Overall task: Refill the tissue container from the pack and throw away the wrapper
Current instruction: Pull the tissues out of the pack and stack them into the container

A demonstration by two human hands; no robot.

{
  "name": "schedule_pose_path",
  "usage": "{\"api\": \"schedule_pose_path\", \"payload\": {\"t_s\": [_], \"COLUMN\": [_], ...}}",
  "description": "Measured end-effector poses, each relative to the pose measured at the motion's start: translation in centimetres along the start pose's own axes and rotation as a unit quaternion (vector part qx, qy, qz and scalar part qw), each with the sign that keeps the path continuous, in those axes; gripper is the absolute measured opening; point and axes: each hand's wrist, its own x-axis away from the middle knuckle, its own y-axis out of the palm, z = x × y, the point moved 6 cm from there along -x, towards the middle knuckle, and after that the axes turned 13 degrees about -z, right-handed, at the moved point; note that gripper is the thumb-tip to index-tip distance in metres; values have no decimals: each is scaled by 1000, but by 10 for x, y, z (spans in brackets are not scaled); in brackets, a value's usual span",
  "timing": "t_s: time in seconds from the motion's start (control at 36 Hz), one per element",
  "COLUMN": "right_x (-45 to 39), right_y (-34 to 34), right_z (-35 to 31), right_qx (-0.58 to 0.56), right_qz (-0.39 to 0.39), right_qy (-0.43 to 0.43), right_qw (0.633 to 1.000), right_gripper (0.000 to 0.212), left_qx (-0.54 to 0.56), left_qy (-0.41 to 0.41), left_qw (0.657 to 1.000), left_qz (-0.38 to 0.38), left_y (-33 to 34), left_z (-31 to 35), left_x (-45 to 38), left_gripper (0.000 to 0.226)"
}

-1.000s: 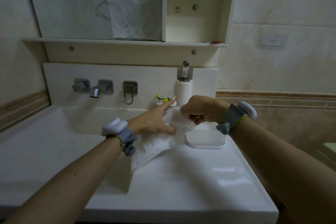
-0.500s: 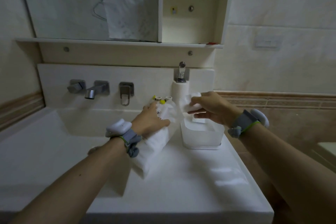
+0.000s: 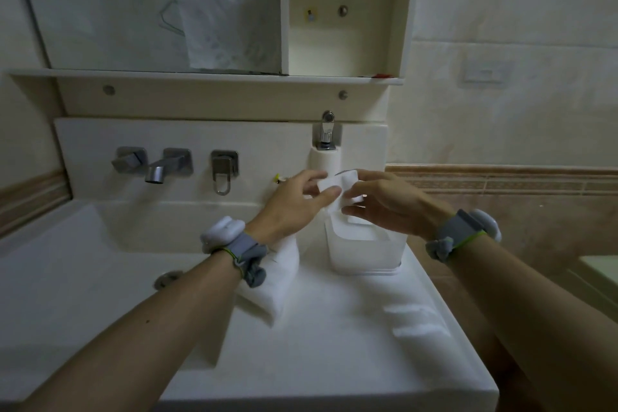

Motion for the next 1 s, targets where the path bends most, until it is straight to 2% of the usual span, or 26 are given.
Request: {"api": "schedule_pose_path", "payload": {"t_s": [0.17, 0.22, 0.31, 0.39, 0.44, 0.53, 0.64, 0.72, 0.81, 0.89, 1.0], "right_x": [-2, -1, -1, -2, -4, -4, -8, -10, -16, -25, -36], "right_y": [-8, -12, -17, -15, -11, -14, -43, -67, -78, -78, -76], "right_z": [1, -1, -5, -15, -23, -33, -27, -8, 9, 20, 29], "right_qx": [29, 84, 206, 392, 526, 618, 611, 628, 666, 689, 730], "right_qz": [-18, -7, 13, 37, 52, 103, 170, 186, 163, 127, 95], "right_qy": [5, 7, 23, 10, -1, -26, -16, 56, 106, 125, 140], "right_qw": [999, 996, 978, 919, 849, 779, 773, 754, 720, 703, 663], "right_gripper": [36, 37, 40, 41, 40, 34, 28, 35, 28, 21, 19], "left_qx": [68, 44, -60, -114, -136, -145, -172, -282, -390, -443, -456], "left_qy": [10, 20, 41, 60, 73, 64, 31, -2, -44, -41, -28], "left_qw": [998, 999, 997, 991, 987, 987, 984, 959, 919, 893, 885], "left_qz": [1, 12, 34, 37, 41, 40, 41, 8, -43, -76, -85], "left_y": [1, -1, -2, 2, 4, 8, 14, 22, 33, 43, 45], "left_z": [1, 1, 7, 11, 13, 11, 1, -5, -14, -20, -22], "left_x": [-6, -7, -8, -13, -15, -20, -27, -29, -33, -34, -34], "left_gripper": [26, 26, 31, 38, 40, 42, 39, 32, 28, 29, 31]}}
